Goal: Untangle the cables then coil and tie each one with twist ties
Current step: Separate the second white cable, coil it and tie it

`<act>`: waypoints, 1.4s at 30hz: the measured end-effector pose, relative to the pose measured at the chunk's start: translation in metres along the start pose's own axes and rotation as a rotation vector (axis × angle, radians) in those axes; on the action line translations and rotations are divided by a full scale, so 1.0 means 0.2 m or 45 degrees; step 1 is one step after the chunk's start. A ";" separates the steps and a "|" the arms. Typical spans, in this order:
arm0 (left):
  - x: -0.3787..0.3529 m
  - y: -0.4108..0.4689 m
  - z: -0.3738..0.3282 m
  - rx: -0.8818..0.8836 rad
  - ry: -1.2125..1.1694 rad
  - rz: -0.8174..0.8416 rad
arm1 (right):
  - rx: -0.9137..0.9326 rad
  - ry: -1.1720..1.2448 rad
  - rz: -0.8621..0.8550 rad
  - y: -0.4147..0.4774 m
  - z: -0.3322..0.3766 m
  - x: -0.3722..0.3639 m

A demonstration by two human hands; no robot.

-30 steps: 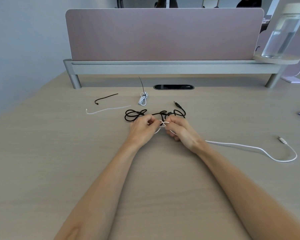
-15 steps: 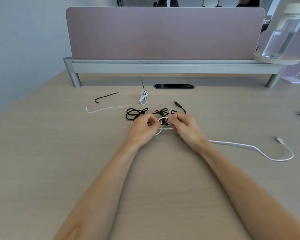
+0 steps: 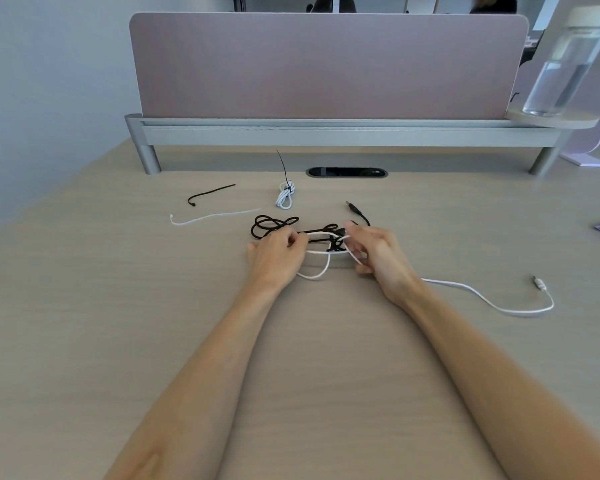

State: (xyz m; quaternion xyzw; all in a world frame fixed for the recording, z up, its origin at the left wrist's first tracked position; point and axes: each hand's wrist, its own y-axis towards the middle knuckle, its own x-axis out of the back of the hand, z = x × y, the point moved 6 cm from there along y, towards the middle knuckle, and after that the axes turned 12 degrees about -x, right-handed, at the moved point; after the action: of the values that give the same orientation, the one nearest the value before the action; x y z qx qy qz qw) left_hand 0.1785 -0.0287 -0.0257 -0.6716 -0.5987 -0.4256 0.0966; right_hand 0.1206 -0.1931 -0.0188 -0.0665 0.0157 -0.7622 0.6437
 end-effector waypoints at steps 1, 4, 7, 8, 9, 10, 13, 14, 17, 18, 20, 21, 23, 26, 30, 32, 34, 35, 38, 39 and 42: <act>-0.01 0.00 0.00 -0.026 -0.032 0.015 | 0.037 -0.108 -0.004 -0.01 0.00 -0.01; -0.03 0.00 -0.03 -0.258 -0.190 0.054 | 0.159 -0.280 -0.011 -0.01 0.02 -0.04; -0.05 0.00 -0.08 -0.475 -0.235 0.152 | 0.195 -0.325 0.000 -0.02 0.03 -0.04; -0.05 0.00 -0.08 -0.503 -0.223 0.140 | 0.186 -0.321 0.011 -0.02 0.03 -0.04; -0.05 0.00 -0.08 -0.517 -0.204 0.099 | 0.171 -0.315 0.029 -0.02 0.02 -0.05; -0.03 0.01 -0.08 -0.505 -0.175 0.044 | 0.155 -0.307 0.048 -0.02 0.02 -0.06; 0.01 0.03 -0.01 -0.340 -0.205 -0.064 | 0.140 -0.272 -0.015 -0.01 0.02 -0.05; 0.03 0.04 0.03 -0.254 -0.235 -0.106 | 0.147 -0.273 -0.078 0.00 0.02 -0.02; 0.08 0.04 0.15 0.029 -0.307 -0.224 | 0.166 -0.282 -0.179 -0.01 0.03 0.04; 0.08 0.04 0.16 0.086 -0.278 -0.224 | 0.173 -0.293 -0.181 -0.01 0.02 0.05; 0.09 0.03 0.14 -0.008 -0.076 -0.202 | 0.207 -0.327 -0.166 -0.01 0.02 0.03; 0.09 0.03 0.11 -0.130 0.029 -0.175 | 0.230 -0.341 -0.154 -0.01 0.03 0.02; 0.05 0.02 0.03 -0.375 0.111 -0.058 | 0.271 -0.352 -0.126 -0.01 0.04 0.01; 0.01 -0.01 -0.07 -0.597 -0.042 0.093 | 0.306 -0.346 -0.102 -0.02 0.05 0.00; -0.01 -0.02 -0.10 -0.490 -0.261 0.209 | 0.298 -0.367 -0.129 -0.02 0.04 0.01; -0.01 -0.03 -0.06 -0.264 -0.452 0.284 | 0.265 -0.343 -0.137 -0.01 0.04 0.01; 0.01 -0.02 -0.01 -0.147 -0.481 0.194 | 0.230 -0.255 -0.160 -0.01 0.04 0.03; 0.02 0.00 0.01 -0.128 -0.471 0.143 | 0.220 -0.217 -0.188 -0.02 0.05 0.04; 0.06 0.04 0.10 0.089 -0.694 -0.164 | 0.191 -0.164 -0.272 -0.03 0.05 0.08; 0.10 0.05 0.15 0.204 -0.814 -0.338 | 0.181 -0.166 -0.284 -0.03 0.04 0.08; 0.17 0.03 0.25 0.420 -0.776 -0.597 | 0.168 -0.212 -0.320 -0.01 0.02 0.09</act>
State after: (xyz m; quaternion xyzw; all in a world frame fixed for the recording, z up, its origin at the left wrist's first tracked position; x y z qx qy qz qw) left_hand 0.2040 0.0265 -0.0309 -0.5879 -0.7967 -0.1164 -0.0782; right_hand 0.1165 -0.2101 -0.0123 -0.0883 -0.0961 -0.8279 0.5455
